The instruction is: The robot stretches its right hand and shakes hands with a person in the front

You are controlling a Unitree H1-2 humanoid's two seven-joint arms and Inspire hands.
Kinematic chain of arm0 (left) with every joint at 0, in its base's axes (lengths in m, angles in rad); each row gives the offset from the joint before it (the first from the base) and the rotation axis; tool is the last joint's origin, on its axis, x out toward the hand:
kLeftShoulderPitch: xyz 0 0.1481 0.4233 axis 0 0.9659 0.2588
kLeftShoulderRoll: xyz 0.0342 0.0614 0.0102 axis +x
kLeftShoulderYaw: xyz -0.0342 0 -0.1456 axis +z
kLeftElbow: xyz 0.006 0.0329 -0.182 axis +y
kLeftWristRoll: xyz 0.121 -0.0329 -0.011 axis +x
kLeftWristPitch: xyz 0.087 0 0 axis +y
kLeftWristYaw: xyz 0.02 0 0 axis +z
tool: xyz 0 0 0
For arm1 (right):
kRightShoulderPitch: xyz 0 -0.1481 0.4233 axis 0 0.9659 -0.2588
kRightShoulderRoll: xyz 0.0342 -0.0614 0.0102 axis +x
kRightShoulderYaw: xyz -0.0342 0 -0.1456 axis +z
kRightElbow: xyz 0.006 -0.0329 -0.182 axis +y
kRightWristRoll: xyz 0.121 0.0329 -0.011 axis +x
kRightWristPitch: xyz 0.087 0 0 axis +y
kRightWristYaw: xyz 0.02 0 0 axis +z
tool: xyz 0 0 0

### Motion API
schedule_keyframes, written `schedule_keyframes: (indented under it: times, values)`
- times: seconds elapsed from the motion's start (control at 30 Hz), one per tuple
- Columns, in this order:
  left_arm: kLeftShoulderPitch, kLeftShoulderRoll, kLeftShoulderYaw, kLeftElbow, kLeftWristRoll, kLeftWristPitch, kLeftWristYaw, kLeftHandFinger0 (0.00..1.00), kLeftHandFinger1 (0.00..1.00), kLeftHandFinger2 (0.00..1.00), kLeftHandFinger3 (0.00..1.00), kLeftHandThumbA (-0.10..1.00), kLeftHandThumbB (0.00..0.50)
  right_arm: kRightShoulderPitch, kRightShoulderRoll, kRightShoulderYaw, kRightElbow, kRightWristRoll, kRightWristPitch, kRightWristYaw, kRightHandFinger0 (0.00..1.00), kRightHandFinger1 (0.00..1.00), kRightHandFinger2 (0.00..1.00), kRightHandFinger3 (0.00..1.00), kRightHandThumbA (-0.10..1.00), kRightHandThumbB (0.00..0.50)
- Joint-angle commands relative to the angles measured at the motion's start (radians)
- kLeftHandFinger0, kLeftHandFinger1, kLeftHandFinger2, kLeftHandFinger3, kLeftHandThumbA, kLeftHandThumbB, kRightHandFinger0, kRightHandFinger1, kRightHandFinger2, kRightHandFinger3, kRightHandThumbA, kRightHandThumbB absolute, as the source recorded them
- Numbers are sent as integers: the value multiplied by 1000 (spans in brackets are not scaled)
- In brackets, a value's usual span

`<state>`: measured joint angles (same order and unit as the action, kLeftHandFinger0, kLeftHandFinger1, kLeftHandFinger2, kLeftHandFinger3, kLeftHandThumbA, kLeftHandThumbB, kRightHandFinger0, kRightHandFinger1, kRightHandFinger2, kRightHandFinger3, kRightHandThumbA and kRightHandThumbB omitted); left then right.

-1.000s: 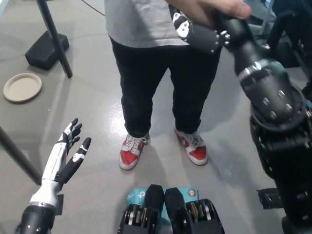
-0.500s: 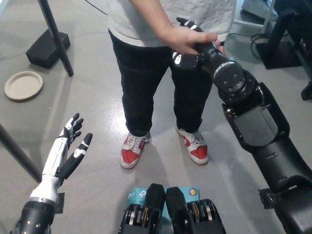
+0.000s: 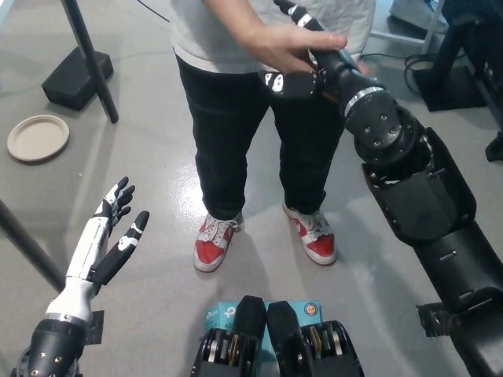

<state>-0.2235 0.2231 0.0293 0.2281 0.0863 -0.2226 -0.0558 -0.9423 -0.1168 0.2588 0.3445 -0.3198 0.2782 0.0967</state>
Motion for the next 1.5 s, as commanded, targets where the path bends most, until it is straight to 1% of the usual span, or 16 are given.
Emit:
schedule_keyframes:
  times: [0.0, 0.1, 0.2, 0.33, 0.43, 0.53, 0.57, 0.63, 0.67, 0.8, 0.83, 0.93, 0.97, 1.2, 1.3, 1.47]
  values:
    - [-24, 21, 11, -29, -12, -8, -5, 1000, 1000, 1000, 1000, 758, 133, 27, -47, -20, -195, 35, -48, 60, 1000, 1000, 1000, 1000, 1000, 491]
    - [-24, 21, 11, -29, -12, -7, -5, 1000, 1000, 1000, 1000, 761, 136, 34, -50, -23, -215, 40, -42, 69, 1000, 1000, 1000, 1000, 1000, 493]
    - [-30, 28, 12, -25, -7, -8, -7, 1000, 1000, 1000, 1000, 774, 135, 121, -107, -56, -459, 113, -6, 143, 1000, 1000, 1000, 1000, 1000, 500]
    - [-29, 27, 16, -16, -16, -13, -8, 1000, 1000, 1000, 1000, 763, 139, 192, -135, -84, -585, 137, 20, 150, 1000, 1000, 1000, 1000, 1000, 500]
    - [-24, 24, 15, -8, -12, -25, -3, 1000, 1000, 1000, 1000, 749, 131, 279, -152, -111, -640, 136, 18, 133, 1000, 1000, 1000, 1000, 1000, 489]
    - [-24, 24, 15, -8, -12, -26, -3, 1000, 1000, 1000, 1000, 746, 131, 282, -150, -115, -646, 136, 23, 139, 1000, 1000, 1000, 1000, 1000, 492]
    - [-19, 20, 17, -6, -16, -26, -2, 1000, 1000, 1000, 1000, 746, 143, 356, -146, -143, -590, 146, -28, 103, 1000, 1000, 1000, 1000, 1000, 451]
    - [-15, 15, 19, -3, -24, -29, -4, 1000, 1000, 1000, 1000, 741, 136, 424, -132, -178, -515, 170, -78, 79, 1000, 1000, 1000, 1000, 1000, 448]
    - [-12, 16, 19, -5, -21, -30, -3, 1000, 1000, 1000, 1000, 743, 131, 458, -117, -198, -438, 186, -133, 57, 1000, 1000, 1000, 1000, 1000, 411]
    - [-11, 16, 19, -6, -21, -29, -3, 1000, 1000, 1000, 1000, 749, 133, 466, -105, -215, -408, 182, -168, 59, 1000, 1000, 1000, 1000, 1000, 401]
    - [-3, 14, 19, -3, -21, -38, -3, 1000, 1000, 1000, 1000, 773, 135, 504, -69, -255, -194, 238, -273, 29, 1000, 1000, 1000, 1000, 1000, 362]
    - [-2, 14, 19, -2, -21, -39, -3, 1000, 1000, 1000, 1000, 779, 135, 506, -61, -266, -159, 242, -300, 30, 1000, 1000, 1000, 1000, 1000, 360]
    - [2, 9, 17, 9, -23, -52, -3, 1000, 1000, 1000, 1000, 796, 127, 507, -48, -279, 8, 249, -382, 12, 1000, 1000, 1000, 1000, 1000, 320]
    - [6, 3, 17, 23, -19, -66, 3, 1000, 1000, 1000, 1000, 832, 112, 497, -40, -285, 124, 259, -450, 24, 1000, 1000, 1000, 1000, 1000, 348]
    - [19, 0, 18, 26, -26, -74, 0, 1000, 1000, 1000, 1000, 857, 88, 504, -47, -273, 150, 252, -430, 43, 1000, 1000, 1000, 1000, 1000, 346]
    - [34, 0, 16, 27, -29, -68, -6, 1000, 1000, 1000, 1000, 880, 97, 509, -48, -266, 181, 250, -430, 44, 1000, 1000, 1000, 1000, 1000, 343]
